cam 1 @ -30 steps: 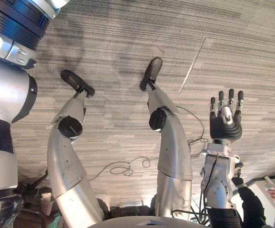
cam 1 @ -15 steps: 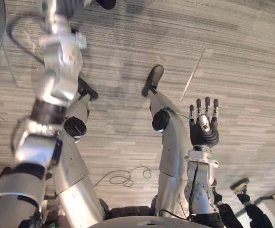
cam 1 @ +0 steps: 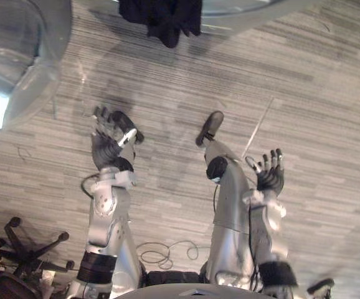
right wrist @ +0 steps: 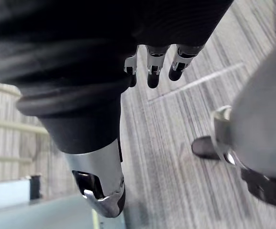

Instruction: Pick up the laundry basket with both hands and put the clothes into the washing machine.

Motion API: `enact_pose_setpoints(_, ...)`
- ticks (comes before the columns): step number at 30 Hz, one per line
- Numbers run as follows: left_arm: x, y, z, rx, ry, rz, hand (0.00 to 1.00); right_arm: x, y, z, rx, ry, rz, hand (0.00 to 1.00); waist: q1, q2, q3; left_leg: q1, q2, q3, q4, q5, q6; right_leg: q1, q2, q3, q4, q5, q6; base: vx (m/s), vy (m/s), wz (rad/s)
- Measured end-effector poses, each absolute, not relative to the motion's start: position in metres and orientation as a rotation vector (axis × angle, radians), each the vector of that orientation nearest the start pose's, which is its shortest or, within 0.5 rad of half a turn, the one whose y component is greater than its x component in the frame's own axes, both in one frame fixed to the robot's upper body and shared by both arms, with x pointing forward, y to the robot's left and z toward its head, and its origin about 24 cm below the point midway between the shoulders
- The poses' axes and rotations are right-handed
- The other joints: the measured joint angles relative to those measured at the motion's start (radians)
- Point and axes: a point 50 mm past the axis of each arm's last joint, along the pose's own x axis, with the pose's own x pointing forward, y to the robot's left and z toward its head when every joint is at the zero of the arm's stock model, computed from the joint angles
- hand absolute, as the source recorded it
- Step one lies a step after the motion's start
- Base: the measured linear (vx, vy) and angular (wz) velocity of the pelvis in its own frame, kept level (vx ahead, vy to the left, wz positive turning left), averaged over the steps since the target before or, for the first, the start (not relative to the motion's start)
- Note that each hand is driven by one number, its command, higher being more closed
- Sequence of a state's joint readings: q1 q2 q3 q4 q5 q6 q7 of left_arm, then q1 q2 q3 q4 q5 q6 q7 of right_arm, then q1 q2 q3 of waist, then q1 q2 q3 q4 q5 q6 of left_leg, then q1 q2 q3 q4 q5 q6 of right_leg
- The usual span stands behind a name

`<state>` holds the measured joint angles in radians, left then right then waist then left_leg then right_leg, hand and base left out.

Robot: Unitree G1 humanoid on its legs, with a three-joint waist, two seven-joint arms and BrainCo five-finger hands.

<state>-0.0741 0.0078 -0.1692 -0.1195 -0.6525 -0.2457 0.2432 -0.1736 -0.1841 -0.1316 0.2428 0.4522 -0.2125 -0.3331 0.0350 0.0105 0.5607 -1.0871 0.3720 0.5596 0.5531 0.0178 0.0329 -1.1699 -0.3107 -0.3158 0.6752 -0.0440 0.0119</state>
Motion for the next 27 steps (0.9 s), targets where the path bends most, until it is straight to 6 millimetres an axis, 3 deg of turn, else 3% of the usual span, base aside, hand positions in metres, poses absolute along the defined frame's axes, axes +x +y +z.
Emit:
enact_pose_setpoints(2, 0.270, 0.115, 0.093, -0.767, -0.233, -0.013, 0.00, 0.317, -0.243, 0.088, 0.263, -0.175, -0.516, 0.00, 0.016, 0.010, 0.002, -0.021, -0.013, -0.021, 0.011, 0.002, 0.011, -0.010, -0.032, -0.017, 0.040, -0.032, 0.006, -0.02, -0.042, 0.45)
enact_pose_setpoints(3, 0.271, 0.111, 0.095, -0.772, -0.234, -0.033, 0.00, 0.326, -0.246, 0.099, 0.257, -0.197, -0.522, 0.00, 0.023, 0.013, 0.002, -0.031, -0.013, -0.023, 0.015, 0.000, 0.013, -0.016, -0.037, -0.022, 0.048, -0.037, 0.005, -0.05, -0.035, 0.38)
enact_pose_setpoints(5, 0.281, 0.098, 0.109, -0.794, -0.269, -0.088, 0.00, 0.354, -0.248, 0.139, 0.254, -0.269, -0.516, 0.00, 0.042, 0.024, 0.002, -0.068, -0.010, -0.010, 0.016, 0.000, 0.013, -0.051, -0.055, -0.033, 0.067, -0.046, -0.003, -0.06, -0.025, 0.34)
enact_pose_setpoints(7, 0.288, 0.090, 0.128, -0.820, -0.322, -0.125, 0.00, 0.366, -0.247, 0.161, 0.307, -0.304, -0.500, 0.00, 0.056, 0.026, 0.003, -0.103, -0.011, -0.004, 0.016, 0.001, 0.013, -0.083, -0.069, -0.042, 0.077, -0.046, -0.003, -0.06, -0.002, 0.28)
enact_pose_setpoints(9, 0.296, 0.084, 0.146, -0.847, -0.373, -0.147, 0.00, 0.377, -0.245, 0.169, 0.361, -0.284, -0.474, 0.00, 0.066, 0.029, 0.003, -0.137, -0.017, -0.001, -0.002, 0.025, 0.022, -0.109, -0.084, -0.061, 0.084, -0.046, -0.003, -0.07, 0.009, 0.33)
enact_pose_setpoints(14, 0.300, 0.079, 0.157, -0.906, -0.398, -0.144, 0.00, 0.387, -0.260, 0.181, 0.461, -0.262, -0.483, 0.00, 0.081, 0.044, 0.003, -0.198, -0.060, -0.011, -0.067, 0.087, 0.047, -0.157, -0.127, -0.103, 0.099, -0.051, -0.002, -0.09, 0.021, 0.38)
enact_pose_setpoints(17, 0.300, 0.078, 0.157, -0.923, -0.394, -0.144, 0.00, 0.389, -0.271, 0.196, 0.618, -0.310, -0.476, 0.00, 0.093, 0.045, 0.002, -0.233, -0.082, -0.021, -0.089, 0.108, 0.062, -0.191, -0.151, -0.117, 0.125, -0.058, -0.013, -0.10, 0.012, 0.30)
enact_pose_setpoints(23, 0.301, 0.077, 0.156, -0.967, -0.382, -0.162, 0.00, 0.387, -0.297, 0.216, 0.832, -0.383, -0.468, 0.00, 0.114, 0.053, -0.002, -0.262, -0.119, -0.049, -0.132, 0.134, 0.060, -0.208, -0.199, -0.158, 0.176, -0.099, -0.017, -0.12, 0.007, 0.35)
enact_pose_setpoints(27, 0.298, 0.078, 0.154, -0.961, -0.387, -0.179, 0.00, 0.380, -0.315, 0.250, 0.806, -0.479, -0.461, 0.00, 0.118, 0.062, -0.008, -0.271, -0.120, -0.037, -0.163, 0.142, 0.057, -0.200, -0.215, -0.196, 0.182, -0.113, -0.019, -0.13, 0.009, 0.25)
